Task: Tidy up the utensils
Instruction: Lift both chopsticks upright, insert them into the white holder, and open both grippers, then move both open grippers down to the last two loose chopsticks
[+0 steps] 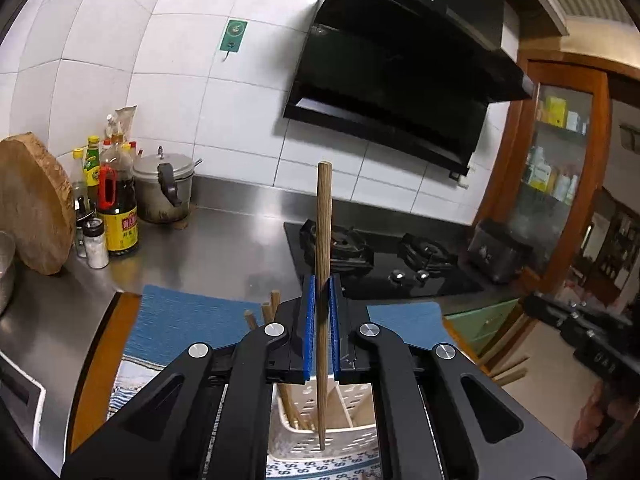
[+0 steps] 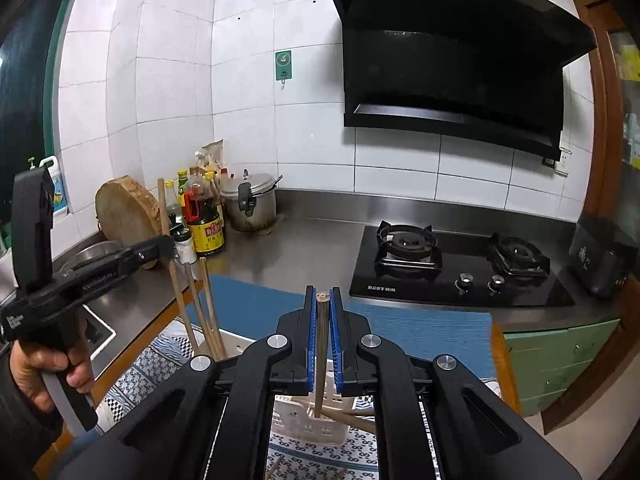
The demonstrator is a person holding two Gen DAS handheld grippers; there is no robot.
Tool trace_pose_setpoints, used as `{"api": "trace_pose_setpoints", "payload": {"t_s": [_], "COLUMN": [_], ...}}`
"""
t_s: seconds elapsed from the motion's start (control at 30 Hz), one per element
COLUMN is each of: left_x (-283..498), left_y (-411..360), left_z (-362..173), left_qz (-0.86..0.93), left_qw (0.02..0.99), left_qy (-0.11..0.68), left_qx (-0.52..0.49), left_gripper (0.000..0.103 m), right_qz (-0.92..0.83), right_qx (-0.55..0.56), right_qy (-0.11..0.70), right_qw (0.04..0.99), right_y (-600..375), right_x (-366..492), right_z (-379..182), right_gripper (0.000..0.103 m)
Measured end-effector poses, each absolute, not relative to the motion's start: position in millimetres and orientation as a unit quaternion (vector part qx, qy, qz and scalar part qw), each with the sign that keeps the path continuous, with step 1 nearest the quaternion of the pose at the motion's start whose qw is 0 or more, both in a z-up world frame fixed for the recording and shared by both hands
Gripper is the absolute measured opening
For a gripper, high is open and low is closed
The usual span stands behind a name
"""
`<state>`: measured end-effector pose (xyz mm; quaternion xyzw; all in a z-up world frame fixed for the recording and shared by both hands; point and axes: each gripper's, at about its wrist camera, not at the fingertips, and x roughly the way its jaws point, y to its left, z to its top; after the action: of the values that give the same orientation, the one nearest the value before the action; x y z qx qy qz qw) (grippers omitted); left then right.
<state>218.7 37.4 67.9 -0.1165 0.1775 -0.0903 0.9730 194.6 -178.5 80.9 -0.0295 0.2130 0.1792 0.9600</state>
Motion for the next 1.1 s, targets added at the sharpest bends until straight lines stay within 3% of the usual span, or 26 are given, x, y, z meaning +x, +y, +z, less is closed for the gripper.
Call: {"api": "trace_pose_setpoints", "payload": {"t_s": [0.2,0.27,0.43,0.63,1.1], "left_x": [211.7,213.4,222.3,230.6,221.8], "left_y": [34.1,34.4,32.4,31.3,25.9], "left_z": [94.3,96.4,80.5,52.0,20.1], "left_qz": [-0.090,-0.087,-0.081,-0.079,-0.088], "left_qw": [0.981,0.982,0.980,0.975,0.966], "left_qy": [0.137,0.132,0.146,0.175,0.227], "left_qx": [-0.105,-0.106,-0.110,-0.111,-0.091], "left_gripper": [0.006,0.006,0.006,0.006,0.009], "right_qz": [0.174,0.176,0.166,0.165,0.148], "right_qx": [-0.028,-0.025,-0.029,-0.027,0.005], "right_qy": [0.218,0.219,0.204,0.193,0.308], "right_qw": [0.960,0.959,0.964,0.967,0.940], "right_y": [-179.2,-180.3,-184.6,-192.3,-202.2], "right_x": [196.7,195.7,179.5,146.5,81.8], "right_z": [83.4,81.4,82.2,73.2,-27.6], "right_gripper": [0.007,0.014,0.024,0.029,0.032]}}
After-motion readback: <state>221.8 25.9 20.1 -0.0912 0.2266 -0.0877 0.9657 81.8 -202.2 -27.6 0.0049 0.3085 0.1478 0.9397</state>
